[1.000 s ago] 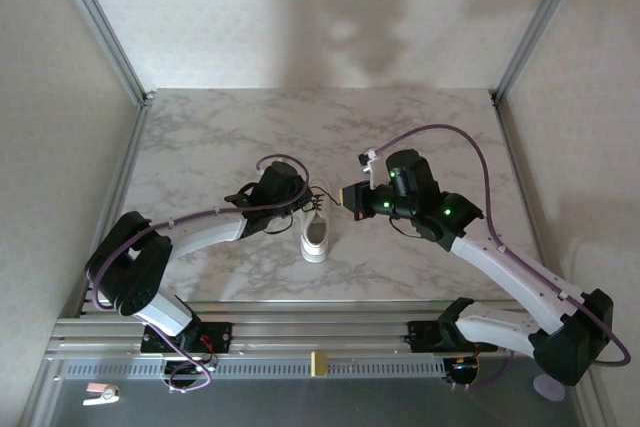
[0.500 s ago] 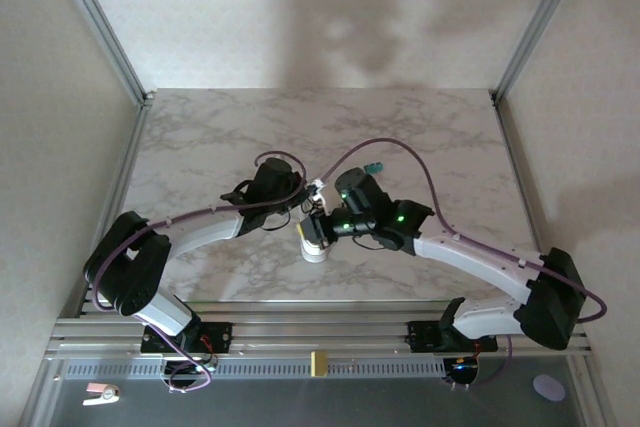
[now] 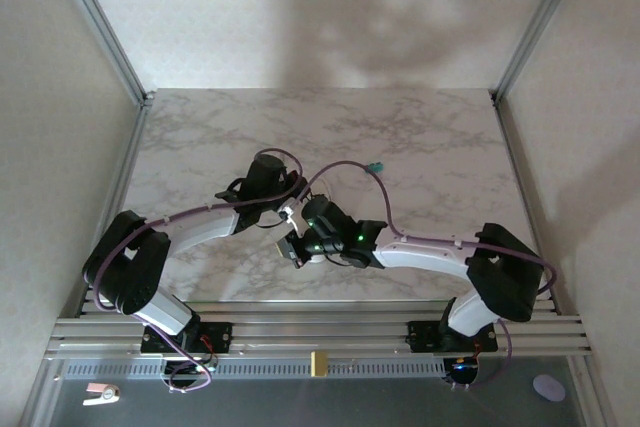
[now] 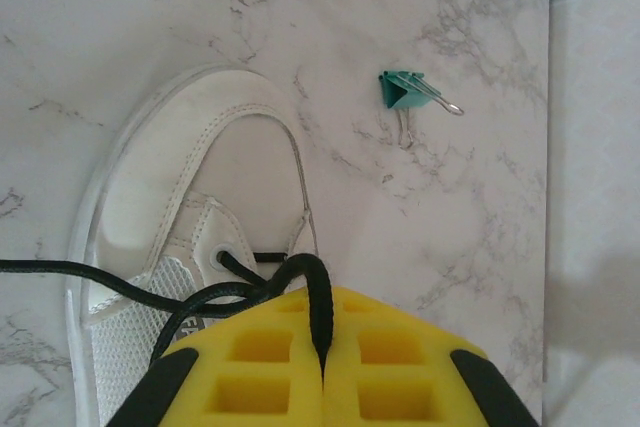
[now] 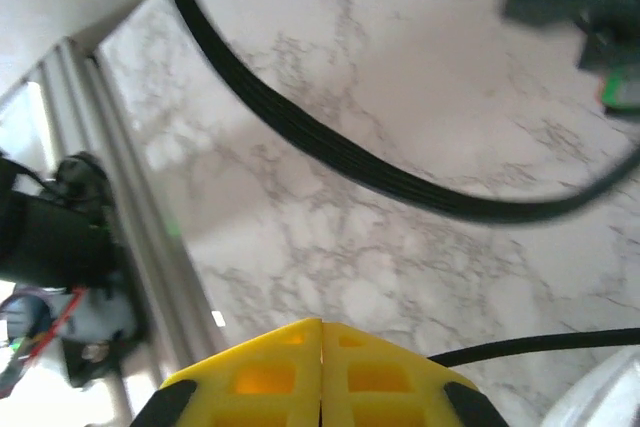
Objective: Tie the shoes
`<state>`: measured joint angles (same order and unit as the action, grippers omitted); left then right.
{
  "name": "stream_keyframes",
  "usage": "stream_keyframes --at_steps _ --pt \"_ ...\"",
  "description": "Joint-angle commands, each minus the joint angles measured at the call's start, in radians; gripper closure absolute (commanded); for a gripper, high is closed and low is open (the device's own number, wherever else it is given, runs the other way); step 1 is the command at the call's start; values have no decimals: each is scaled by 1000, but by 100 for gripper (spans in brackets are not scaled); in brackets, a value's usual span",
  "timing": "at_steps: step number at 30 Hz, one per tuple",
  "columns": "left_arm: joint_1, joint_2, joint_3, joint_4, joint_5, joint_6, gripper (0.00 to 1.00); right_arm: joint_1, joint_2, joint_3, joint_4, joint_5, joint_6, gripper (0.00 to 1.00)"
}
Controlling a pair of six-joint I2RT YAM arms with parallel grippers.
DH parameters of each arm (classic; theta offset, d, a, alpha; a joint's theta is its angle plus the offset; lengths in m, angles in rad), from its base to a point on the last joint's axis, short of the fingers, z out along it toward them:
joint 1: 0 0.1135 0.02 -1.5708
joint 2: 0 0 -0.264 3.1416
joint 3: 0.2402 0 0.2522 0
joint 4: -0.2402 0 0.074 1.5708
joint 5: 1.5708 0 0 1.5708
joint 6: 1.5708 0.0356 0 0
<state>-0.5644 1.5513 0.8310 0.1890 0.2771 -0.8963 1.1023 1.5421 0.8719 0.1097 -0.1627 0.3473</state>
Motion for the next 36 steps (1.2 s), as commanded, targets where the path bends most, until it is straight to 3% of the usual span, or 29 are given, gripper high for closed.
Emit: stream_keyframes --at_steps 1,3,8,14,18,24,36 --pt "15 5 -18 35 23 19 100 5 6 -32 107 83 -20 85" --pt "17 4 -21 38 27 19 100 5 -7 -34 116 75 -15 66" --pt "18 6 -23 40 30 18 100 4 -112 -65 130 130 -8 43" --pt "20 5 -17 31 39 22 100 -94 -262 -137 61 363 62 46" --pt "20 13 9 -27 38 1 100 -256 -236 -123 8 144 87 50" --pt "20 38 46 -87 67 -42 100 -344 -159 -99 66 -83 -8 63" --pt "20 29 92 -122 108 -85 100 -351 -58 2 49 -96 -230 66"
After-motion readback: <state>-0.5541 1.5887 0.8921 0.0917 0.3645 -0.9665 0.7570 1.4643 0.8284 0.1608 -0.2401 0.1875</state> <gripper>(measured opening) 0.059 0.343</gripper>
